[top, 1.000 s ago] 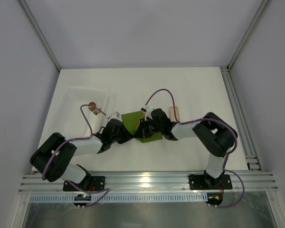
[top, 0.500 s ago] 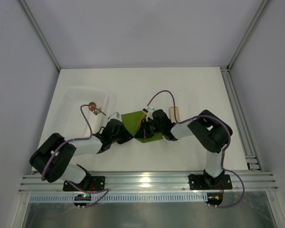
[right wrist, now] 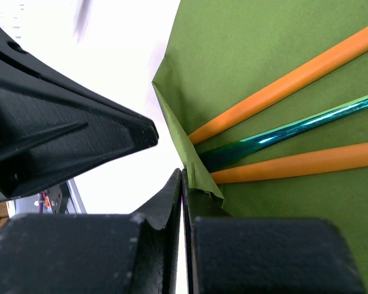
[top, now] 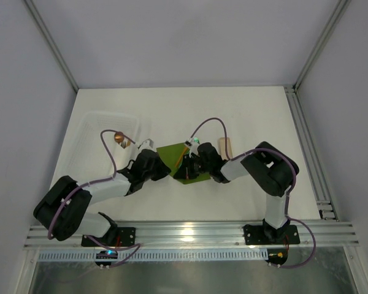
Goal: Place the utensils on the paper napkin and roll it up
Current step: Roll the napkin at the center of the board.
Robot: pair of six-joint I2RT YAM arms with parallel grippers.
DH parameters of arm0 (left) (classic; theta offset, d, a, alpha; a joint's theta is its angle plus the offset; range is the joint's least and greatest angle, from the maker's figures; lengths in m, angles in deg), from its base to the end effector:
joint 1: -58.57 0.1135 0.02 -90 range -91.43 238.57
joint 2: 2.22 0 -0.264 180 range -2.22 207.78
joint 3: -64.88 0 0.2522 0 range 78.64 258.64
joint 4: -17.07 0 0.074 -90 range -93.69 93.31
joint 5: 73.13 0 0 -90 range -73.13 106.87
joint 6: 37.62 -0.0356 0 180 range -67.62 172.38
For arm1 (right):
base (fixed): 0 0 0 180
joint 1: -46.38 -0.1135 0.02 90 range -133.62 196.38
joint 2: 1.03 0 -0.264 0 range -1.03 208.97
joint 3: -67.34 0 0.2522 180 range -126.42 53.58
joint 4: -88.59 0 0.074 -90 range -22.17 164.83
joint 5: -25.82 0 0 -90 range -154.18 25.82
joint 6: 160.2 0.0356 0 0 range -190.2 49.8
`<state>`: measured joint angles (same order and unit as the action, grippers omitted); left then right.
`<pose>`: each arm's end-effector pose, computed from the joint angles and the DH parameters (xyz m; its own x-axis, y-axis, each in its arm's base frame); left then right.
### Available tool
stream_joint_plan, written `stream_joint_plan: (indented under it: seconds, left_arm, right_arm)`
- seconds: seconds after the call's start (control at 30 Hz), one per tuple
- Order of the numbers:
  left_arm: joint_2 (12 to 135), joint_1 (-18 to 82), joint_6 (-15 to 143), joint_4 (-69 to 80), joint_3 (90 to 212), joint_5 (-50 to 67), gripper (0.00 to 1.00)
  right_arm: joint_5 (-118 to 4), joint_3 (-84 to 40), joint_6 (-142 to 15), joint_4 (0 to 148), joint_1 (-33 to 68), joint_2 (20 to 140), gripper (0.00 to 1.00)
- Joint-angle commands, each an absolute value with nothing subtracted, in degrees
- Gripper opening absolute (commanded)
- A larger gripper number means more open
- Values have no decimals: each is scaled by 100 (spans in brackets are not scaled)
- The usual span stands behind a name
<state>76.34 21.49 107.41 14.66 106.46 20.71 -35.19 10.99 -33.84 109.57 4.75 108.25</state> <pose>0.2039 -0.1511 0.1510 -0.7493 -0.4586 -0.4778 -0.0937 0.7876 -0.6090 0.2490 0.2443 0.1058 -0.8453 -0.0575 -0.5313 -0.4810 0.5149 0.7096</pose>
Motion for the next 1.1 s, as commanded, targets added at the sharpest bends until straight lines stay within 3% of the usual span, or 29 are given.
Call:
stream_joint_plan:
  seconds: [0.0,0.77,1.07]
  left_arm:
    - [7652,2156,10565,1473,10835,2390,0]
    - [8259,2297,10591,1122,10976,3094,0]
    - [7338,2288,10424,1138,10792,2857,0]
  right_arm:
    - [-3518,1192,-3399,11253,516,10910,4]
    - [-3386,1245,-3320,11297,568,11024,4]
    - [-3298,1280,-3276,11376,595,11007,4]
